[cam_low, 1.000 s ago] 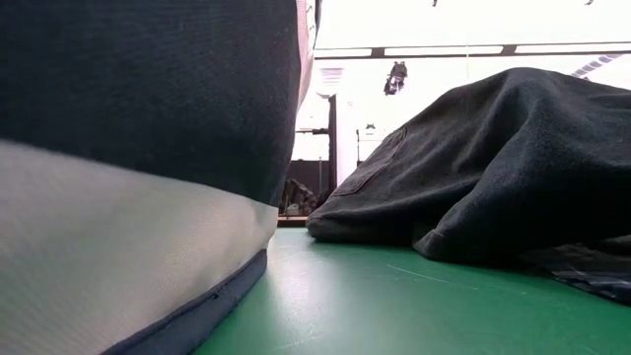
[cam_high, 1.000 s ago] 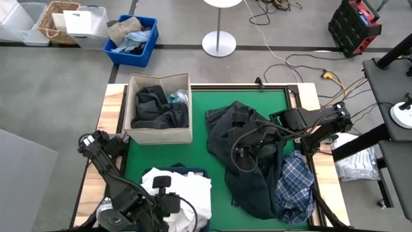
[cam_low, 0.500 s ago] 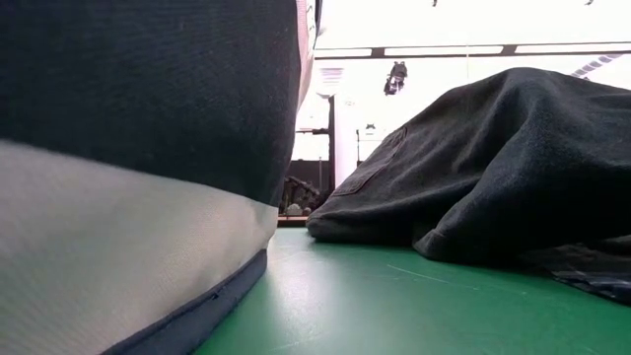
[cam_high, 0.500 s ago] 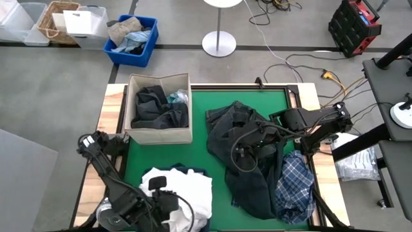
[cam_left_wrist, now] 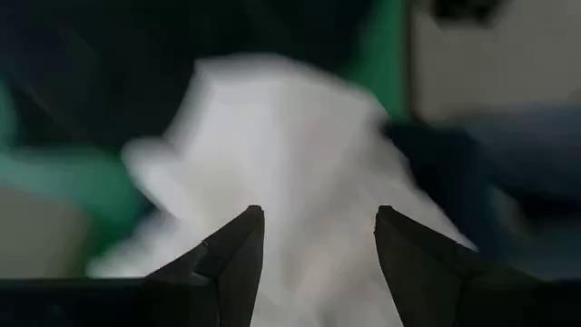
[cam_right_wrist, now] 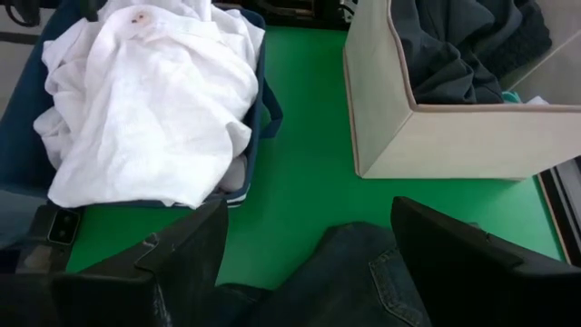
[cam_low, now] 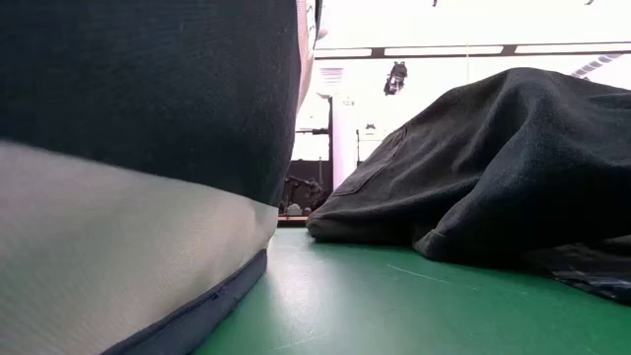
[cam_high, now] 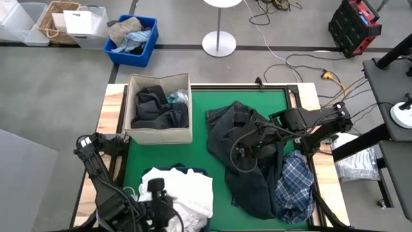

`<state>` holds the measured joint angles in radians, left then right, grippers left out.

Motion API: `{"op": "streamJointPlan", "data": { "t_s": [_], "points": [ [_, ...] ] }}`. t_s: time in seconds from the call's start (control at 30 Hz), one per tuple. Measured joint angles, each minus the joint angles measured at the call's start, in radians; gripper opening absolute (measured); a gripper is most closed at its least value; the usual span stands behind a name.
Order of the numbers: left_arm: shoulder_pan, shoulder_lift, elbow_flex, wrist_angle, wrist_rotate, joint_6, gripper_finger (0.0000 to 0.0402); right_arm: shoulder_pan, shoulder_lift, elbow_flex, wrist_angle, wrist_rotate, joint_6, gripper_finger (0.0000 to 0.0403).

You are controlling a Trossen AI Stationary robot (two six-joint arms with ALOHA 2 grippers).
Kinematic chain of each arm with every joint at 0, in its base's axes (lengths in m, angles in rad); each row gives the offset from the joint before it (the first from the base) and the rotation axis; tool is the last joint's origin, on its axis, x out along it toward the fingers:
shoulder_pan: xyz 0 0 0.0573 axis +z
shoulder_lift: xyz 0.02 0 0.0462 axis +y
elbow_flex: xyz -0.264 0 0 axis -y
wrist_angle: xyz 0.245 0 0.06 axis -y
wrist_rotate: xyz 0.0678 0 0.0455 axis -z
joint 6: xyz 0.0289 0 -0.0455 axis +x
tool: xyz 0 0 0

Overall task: Sort clothes
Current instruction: Put the white blouse into the blue laundry organizer

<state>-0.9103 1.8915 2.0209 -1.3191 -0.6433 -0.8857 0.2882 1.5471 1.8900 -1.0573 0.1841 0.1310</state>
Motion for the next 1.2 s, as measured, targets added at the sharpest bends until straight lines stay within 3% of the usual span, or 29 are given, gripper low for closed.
{"op": "streamJointPlan", "data": {
  "t_s": [0.07,0.13,0.27,0.43,0.53,0.63,0.87,1.2],
  "points": [
    [0.005,0.0,-0.005,0.0,-0.152,0.07,0.019,0.0,0.0,0.0,0.0,0.0,0.0,0.0295],
    [0.02,0.0,-0.023,0.0,-0.233,0.129,0.0187,0.0,0.0,0.0,0.0,0.0,0.0,0.029],
    [0.082,0.0,-0.114,0.033,-0.273,0.212,0.0145,0.002,0.0,0.0,0.0,0.0,0.001,0.028],
    [0.124,0.0,-0.301,0.281,-0.272,0.372,0.0025,0.002,0.0,0.0,0.0,0.0,0.001,0.0272],
    [0.124,0.0,-0.401,0.412,-0.258,0.394,0.0012,0.002,0.0,0.0,0.0,0.0,0.001,0.0269],
    [0.117,0.0,-0.462,0.487,-0.202,0.355,0.0003,0.002,0.0,0.0,-0.001,0.0,0.001,0.0273],
    [0.104,-0.001,-0.523,0.49,0.046,0.173,0.0,0.002,0.0,0.0,-0.001,0.0,0.001,0.0284],
    [0.108,-0.007,-0.689,0.588,0.19,0.063,0.0,0.002,0.014,0.0,-0.001,0.001,0.0,0.0281]
  ]
}}
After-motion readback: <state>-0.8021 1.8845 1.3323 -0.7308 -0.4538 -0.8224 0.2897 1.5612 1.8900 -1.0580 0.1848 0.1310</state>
